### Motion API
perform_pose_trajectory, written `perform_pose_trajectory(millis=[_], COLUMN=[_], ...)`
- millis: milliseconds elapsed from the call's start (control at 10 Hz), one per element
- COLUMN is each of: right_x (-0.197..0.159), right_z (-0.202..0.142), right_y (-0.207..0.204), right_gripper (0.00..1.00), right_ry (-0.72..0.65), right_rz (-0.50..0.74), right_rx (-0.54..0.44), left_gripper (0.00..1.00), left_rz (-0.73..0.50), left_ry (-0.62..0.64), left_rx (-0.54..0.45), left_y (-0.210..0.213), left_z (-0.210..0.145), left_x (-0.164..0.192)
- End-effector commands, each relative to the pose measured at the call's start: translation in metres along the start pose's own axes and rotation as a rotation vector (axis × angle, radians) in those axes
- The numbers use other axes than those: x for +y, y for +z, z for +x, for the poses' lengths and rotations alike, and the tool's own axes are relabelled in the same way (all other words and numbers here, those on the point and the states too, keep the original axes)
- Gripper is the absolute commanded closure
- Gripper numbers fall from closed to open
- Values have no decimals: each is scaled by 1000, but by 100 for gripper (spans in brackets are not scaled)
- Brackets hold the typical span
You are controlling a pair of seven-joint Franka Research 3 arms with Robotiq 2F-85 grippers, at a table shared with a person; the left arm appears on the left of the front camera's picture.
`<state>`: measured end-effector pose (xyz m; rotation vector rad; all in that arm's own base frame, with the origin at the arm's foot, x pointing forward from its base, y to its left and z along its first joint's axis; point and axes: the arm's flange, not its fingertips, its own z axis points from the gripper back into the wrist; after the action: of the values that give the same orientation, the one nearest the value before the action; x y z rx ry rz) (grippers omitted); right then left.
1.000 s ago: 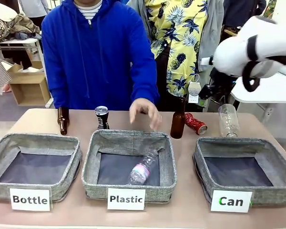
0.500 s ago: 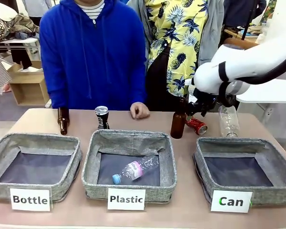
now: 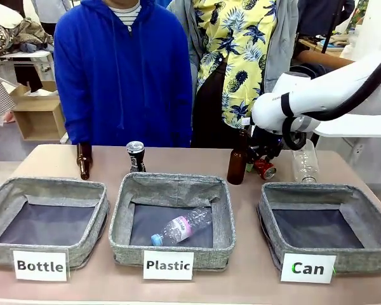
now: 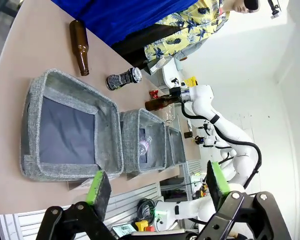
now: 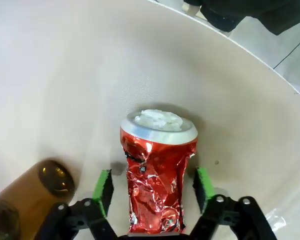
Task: Sort the can waste into the basket.
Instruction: Pick up the can waste from the table and place it in the right Fabric basket.
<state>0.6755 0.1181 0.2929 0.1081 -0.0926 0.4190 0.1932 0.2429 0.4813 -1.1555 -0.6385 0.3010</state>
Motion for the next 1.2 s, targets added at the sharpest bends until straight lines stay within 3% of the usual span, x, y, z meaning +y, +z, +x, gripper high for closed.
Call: perform_pose_trajectory(millis=[0, 200, 300, 400, 600, 700, 800, 900, 1000, 1100], right_x=[2, 1, 0, -3, -31, -52, -69, -73, -71, -66], right_z=[10, 8, 8, 6, -22, -64, -116, -175, -231, -277], right_y=[9, 9, 10, 23, 107, 172, 221, 260, 287, 303], right_gripper=[100, 100, 86, 96, 100, 100, 97, 97, 97, 97], right_ry=[-36, -37, -38, -43, -47, -45, -58, 3, 38, 158], right_rz=[-16, -13, -12, -16, 71, 163, 186, 276, 297, 327], right_rx=[7, 7, 2, -24, -85, -23, 100, 156, 155, 142], left_gripper=[0, 0, 0, 0, 0, 0, 0, 0, 0, 0], left_rz=[-17, -17, -17, -17, -17, -17, -17, -17, -17, -17], left_ry=[-22, -22, -22, -22, -22, -22, -22, -22, -22, -22], left_rx=[-4, -4, -4, -4, -4, -4, -4, -4, -4, -4], left_y=[1, 1, 1, 1, 1, 1, 1, 1, 1, 1], left_z=[1, 1, 1, 1, 1, 1, 1, 1, 1, 1], left_x=[-1, -1, -1, -1, -1, -1, -1, -1, -1, -1])
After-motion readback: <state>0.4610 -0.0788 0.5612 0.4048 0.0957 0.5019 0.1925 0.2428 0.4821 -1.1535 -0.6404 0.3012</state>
